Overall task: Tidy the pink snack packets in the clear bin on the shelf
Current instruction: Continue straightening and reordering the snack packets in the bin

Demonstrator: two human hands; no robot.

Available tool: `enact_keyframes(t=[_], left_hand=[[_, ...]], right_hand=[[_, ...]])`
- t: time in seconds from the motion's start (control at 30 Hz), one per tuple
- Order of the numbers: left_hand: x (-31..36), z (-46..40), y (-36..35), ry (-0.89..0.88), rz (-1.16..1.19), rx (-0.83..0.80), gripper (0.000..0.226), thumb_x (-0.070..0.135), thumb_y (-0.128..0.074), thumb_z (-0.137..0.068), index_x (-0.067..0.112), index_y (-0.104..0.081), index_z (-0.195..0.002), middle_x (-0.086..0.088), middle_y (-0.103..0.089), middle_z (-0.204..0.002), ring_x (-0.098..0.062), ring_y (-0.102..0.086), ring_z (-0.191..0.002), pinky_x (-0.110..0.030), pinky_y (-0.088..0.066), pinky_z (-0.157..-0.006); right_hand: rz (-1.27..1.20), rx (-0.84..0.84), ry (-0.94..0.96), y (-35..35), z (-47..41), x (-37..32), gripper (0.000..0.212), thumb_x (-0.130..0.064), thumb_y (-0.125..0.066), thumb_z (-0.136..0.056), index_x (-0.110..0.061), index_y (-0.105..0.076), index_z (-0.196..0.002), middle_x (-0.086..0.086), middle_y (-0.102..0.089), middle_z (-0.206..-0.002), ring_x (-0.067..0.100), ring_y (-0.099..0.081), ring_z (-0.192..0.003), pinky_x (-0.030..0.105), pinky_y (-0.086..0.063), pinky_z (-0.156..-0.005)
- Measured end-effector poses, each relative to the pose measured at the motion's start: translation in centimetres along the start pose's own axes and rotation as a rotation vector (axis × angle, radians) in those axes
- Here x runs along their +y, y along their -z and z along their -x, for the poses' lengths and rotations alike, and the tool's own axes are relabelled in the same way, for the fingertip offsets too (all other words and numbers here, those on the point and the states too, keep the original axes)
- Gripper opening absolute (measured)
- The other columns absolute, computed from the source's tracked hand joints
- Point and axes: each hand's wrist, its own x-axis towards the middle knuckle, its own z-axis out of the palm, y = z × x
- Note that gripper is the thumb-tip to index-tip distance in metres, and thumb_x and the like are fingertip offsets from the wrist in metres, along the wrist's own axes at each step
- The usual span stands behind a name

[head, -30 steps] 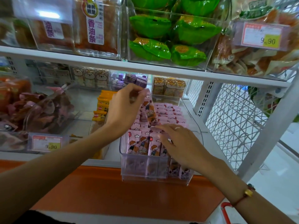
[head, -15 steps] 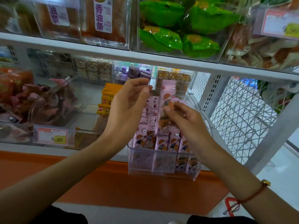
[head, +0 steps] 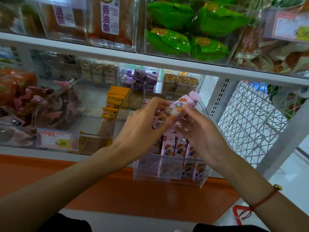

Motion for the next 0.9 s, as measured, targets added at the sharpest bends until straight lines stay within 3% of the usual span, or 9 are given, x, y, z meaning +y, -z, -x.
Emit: enact_keyframes(t=[0.07,0.13,0.2,0.3,0.37,0.47,0.67,0.8,0.9], left_hand=[[-0.2,0.0,0.2,0.009,0.005,-0.04,0.036,0.024,-0.058,-0.094,0.021,-0.046,-0.128,0.007,-0.06,-0.125,0.003,-0.055,-0.107,-0.026,-0.051,-0.092],[-0.4,-0.1,0.1,-0.002,-0.007,-0.068,0.034,0.022,-0.053,-0.096,0.02,-0.047,-0.129,0.005,-0.057,-0.131,-0.005,-0.054,-0.115,-0.031,-0.049,-0.096],[-0.7,-0.1,-0.2,-0.018,-0.069,-0.053,0.041,0.027,-0.058,-0.093,0.023,-0.047,-0.132,0.008,-0.048,-0.139,-0.006,-0.044,-0.125,-0.022,-0.039,-0.102],[-0.7,0.0,-0.5,-0.044,-0.107,0.007,0.052,0.032,-0.071,-0.083,0.025,-0.05,-0.13,0.011,-0.053,-0.127,0.004,-0.044,-0.109,-0.002,-0.034,-0.087],[-0.6,0.0,-0.4,-0.031,-0.042,0.039,0.048,0.03,-0.072,-0.082,0.027,-0.054,-0.126,0.013,-0.061,-0.117,0.005,-0.053,-0.098,-0.006,-0.045,-0.082],[-0.4,-0.4,0.2,0.049,0.128,-0.013,0.04,0.03,-0.07,-0.083,0.031,-0.06,-0.122,0.018,-0.067,-0.108,0.002,-0.063,-0.095,-0.022,-0.055,-0.082],[0.1,-0.5,0.2,0.313,0.532,-0.263,0.021,0.044,-0.063,-0.077,0.032,-0.069,-0.094,0.015,-0.073,-0.077,0.001,-0.068,-0.071,-0.007,-0.049,-0.059],[-0.1,-0.5,0.0,0.357,0.556,-0.276,0.035,0.05,-0.06,-0.075,0.026,-0.07,-0.1,-0.002,-0.074,-0.084,-0.006,-0.069,-0.071,-0.008,-0.049,-0.059],[-0.1,-0.8,0.3,0.287,0.482,-0.24,0.051,0.05,-0.058,-0.074,0.023,-0.061,-0.117,0.009,-0.074,-0.085,-0.003,-0.07,-0.078,-0.012,-0.052,-0.063]], right_hand=[[-0.05,-0.011,0.023,0.1,0.1,-0.2,0.014,-0.023,-0.051,-0.09,-0.018,-0.064,-0.088,-0.004,-0.069,-0.085,0.013,-0.064,-0.093,0.025,-0.053,-0.077],[0.061,0.056,0.07,0.2,0.0,0.0,0.017,-0.019,-0.052,-0.093,-0.014,-0.065,-0.103,-0.001,-0.071,-0.098,0.015,-0.064,-0.101,0.027,-0.054,-0.08],[0.186,0.164,0.115,0.0,0.0,0.3,0.029,-0.025,-0.061,-0.088,-0.013,-0.062,-0.115,0.001,-0.07,-0.107,0.014,-0.065,-0.104,0.031,-0.053,-0.089],[0.233,0.27,0.206,-0.6,0.2,0.4,0.046,-0.038,-0.072,-0.069,-0.015,-0.062,-0.108,-0.002,-0.071,-0.102,0.009,-0.068,-0.096,0.027,-0.056,-0.083],[0.256,0.254,0.253,-0.8,0.4,0.2,0.052,-0.041,-0.073,-0.063,-0.015,-0.061,-0.106,-0.003,-0.071,-0.101,0.007,-0.068,-0.092,0.021,-0.056,-0.078],[0.296,0.212,0.234,-0.9,0.4,-0.2,0.055,-0.041,-0.07,-0.068,-0.017,-0.058,-0.116,-0.003,-0.069,-0.108,0.008,-0.067,-0.096,0.022,-0.056,-0.079],[0.257,0.24,0.062,-0.3,0.2,-0.2,0.039,-0.033,-0.069,-0.082,-0.018,-0.062,-0.117,0.003,-0.072,-0.1,0.013,-0.071,-0.087,0.031,-0.054,-0.08],[0.228,0.22,0.036,-0.3,0.2,-0.2,0.041,-0.034,-0.069,-0.082,-0.021,-0.061,-0.12,0.004,-0.072,-0.101,0.011,-0.071,-0.084,0.028,-0.052,-0.075],[0.237,0.149,0.083,-0.3,0.2,-0.3,0.045,-0.035,-0.064,-0.084,-0.029,-0.055,-0.128,0.0,-0.072,-0.103,0.012,-0.069,-0.094,0.036,-0.051,-0.086]])
